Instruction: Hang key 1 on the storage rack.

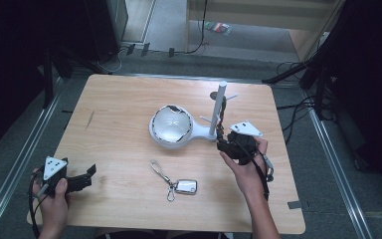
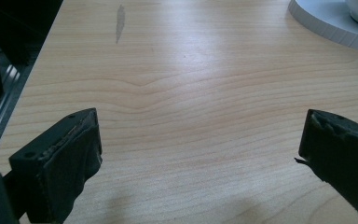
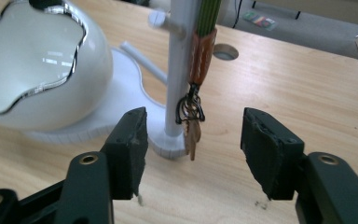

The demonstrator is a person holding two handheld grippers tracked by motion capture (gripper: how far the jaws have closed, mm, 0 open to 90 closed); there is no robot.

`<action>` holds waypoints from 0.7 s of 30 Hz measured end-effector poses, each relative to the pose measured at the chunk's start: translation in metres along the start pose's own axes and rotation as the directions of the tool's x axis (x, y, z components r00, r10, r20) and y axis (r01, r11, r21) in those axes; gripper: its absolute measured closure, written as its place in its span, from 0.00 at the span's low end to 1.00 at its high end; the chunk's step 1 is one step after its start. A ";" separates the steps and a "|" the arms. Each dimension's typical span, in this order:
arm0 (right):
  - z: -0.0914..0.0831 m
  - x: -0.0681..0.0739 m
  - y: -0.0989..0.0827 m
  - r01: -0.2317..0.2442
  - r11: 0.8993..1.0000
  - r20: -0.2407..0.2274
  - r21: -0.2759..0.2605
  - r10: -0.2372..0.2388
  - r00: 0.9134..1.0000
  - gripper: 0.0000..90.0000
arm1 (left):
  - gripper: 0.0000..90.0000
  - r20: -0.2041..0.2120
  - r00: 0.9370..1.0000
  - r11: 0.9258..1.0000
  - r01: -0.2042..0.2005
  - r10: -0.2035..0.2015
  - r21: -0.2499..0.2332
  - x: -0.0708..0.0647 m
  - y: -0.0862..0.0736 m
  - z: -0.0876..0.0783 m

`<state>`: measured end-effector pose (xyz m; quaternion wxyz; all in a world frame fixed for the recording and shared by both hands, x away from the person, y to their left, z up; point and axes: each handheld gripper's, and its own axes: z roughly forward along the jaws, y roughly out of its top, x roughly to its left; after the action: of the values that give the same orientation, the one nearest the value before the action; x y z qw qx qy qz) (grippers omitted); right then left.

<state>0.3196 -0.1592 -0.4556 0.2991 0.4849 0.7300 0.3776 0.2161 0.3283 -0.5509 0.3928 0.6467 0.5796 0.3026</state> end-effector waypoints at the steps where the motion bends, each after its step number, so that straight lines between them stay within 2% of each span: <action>1: 0.000 0.000 -0.002 0.006 1.000 0.001 0.010 -0.006 1.000 0.45 | 0.00 0.000 1.000 1.000 0.001 -0.001 0.003 0.000 0.000 0.000; 5: 0.001 0.000 -0.006 0.012 0.999 -0.011 0.035 -0.012 1.000 0.44 | 0.00 -0.006 1.000 1.000 0.002 -0.002 0.014 -0.001 0.001 0.002; 9: 0.002 0.002 -0.010 -0.009 0.996 -0.077 0.086 0.015 0.997 0.39 | 0.00 -0.002 1.000 1.000 0.002 -0.002 0.016 0.000 0.001 0.002; 11: 0.003 0.004 -0.013 0.000 0.994 -0.102 0.107 0.011 0.995 0.38 | 0.00 -0.002 1.000 1.000 0.002 -0.002 0.016 0.000 0.001 0.002; 17: 0.008 0.018 -0.020 0.055 0.975 -0.163 0.215 -0.020 0.986 0.39 | 0.00 0.001 1.000 1.000 0.003 -0.003 0.018 0.000 0.001 0.002; 19: 0.008 0.022 -0.021 0.065 0.971 -0.162 0.230 -0.028 0.986 0.39 | 0.00 0.002 1.000 1.000 0.004 -0.004 0.018 0.000 0.001 0.002; 21: 0.009 0.027 -0.022 0.081 0.966 -0.182 0.244 -0.036 0.983 0.39 | 0.00 0.004 1.000 1.000 0.006 -0.006 0.016 0.000 0.001 0.002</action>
<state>0.3067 -0.1371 -0.4804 0.1808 0.4615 0.8095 0.3146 0.2185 0.3283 -0.5512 0.3897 0.6485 0.5833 0.2955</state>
